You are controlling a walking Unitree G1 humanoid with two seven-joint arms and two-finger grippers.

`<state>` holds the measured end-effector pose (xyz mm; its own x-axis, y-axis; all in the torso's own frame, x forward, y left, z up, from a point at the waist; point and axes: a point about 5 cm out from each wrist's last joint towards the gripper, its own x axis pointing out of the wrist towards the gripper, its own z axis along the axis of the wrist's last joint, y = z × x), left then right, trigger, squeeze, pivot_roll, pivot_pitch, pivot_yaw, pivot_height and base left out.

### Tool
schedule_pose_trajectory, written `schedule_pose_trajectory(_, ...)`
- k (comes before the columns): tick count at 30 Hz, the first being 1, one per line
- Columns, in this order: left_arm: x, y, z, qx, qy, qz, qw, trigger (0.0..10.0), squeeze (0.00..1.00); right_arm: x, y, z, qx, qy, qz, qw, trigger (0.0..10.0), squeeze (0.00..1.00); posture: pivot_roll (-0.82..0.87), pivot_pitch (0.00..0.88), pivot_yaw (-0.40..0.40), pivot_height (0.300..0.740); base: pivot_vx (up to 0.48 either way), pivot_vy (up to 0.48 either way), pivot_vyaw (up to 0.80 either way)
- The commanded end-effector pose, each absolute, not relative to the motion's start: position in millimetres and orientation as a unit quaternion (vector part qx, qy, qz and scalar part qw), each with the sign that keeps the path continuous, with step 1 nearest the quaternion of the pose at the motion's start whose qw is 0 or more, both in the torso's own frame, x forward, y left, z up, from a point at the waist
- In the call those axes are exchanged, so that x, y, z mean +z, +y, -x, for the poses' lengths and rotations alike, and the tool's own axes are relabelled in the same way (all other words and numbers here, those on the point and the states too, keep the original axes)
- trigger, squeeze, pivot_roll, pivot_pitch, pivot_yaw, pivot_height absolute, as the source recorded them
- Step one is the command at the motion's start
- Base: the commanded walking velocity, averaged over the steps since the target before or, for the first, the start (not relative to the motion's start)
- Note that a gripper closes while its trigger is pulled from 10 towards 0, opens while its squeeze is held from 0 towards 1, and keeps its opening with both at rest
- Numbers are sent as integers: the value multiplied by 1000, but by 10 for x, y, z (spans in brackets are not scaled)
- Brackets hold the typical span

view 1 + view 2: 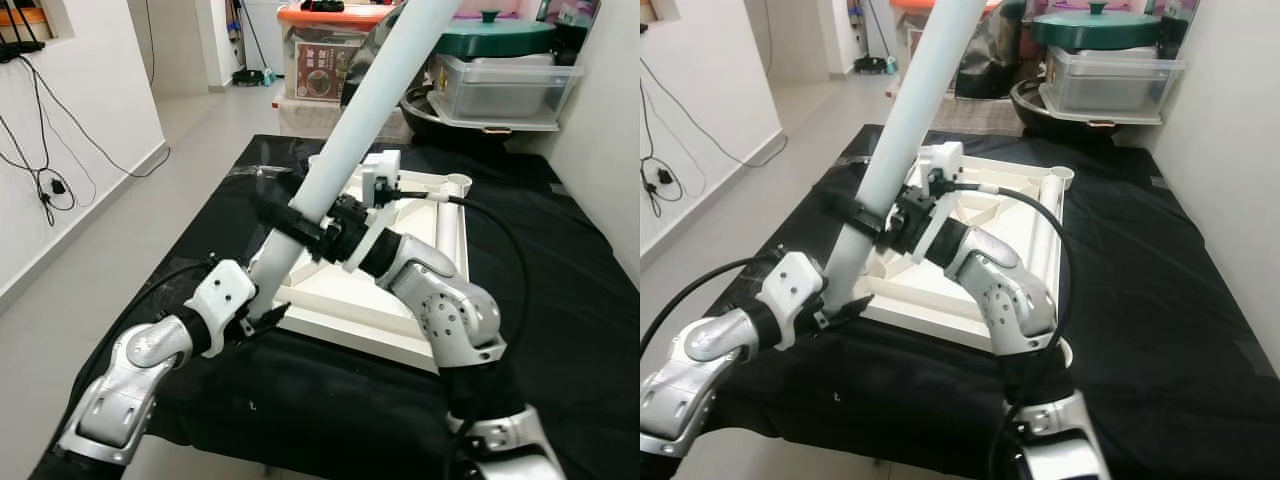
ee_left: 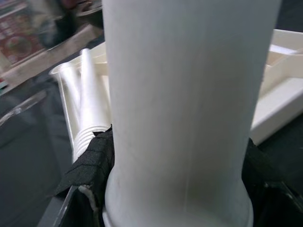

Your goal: Building children table

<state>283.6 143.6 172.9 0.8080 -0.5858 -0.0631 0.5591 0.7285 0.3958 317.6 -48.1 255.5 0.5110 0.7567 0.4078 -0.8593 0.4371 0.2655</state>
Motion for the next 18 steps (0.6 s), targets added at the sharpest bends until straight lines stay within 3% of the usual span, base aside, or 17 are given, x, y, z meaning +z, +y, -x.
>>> schedule_pose_trajectory(1,1699,1396,-2869,-294,-27,-210,932,10000,0,2508,-519,-3227,434,-110,-248,859,10000,0,85,0,-46,740,0,0,0)
schedule_pose_trajectory(6,1615,1289,-2886,-280,-21,-223,933,10000,0,2486,-441,-3255,386,-100,-288,870,10000,0,82,0,-44,740,0,0,0)
schedule_pose_trajectory(7,1607,1274,-2888,-277,-21,-224,934,10000,0,2480,-416,-3249,383,-97,-296,870,3529,0,80,0,-43,740,0,0,0)
schedule_pose_trajectory(8,1599,1263,-2891,-276,-20,-228,933,10000,0,2477,-386,-3224,387,-95,-308,864,0,0,83,0,-43,740,0,0,0)
schedule_pose_trajectory(18,1580,1303,-2938,-269,-16,-252,930,10000,0,2462,-320,-3131,402,-94,-323,852,0,0,82,0,-33,740,0,0,0)
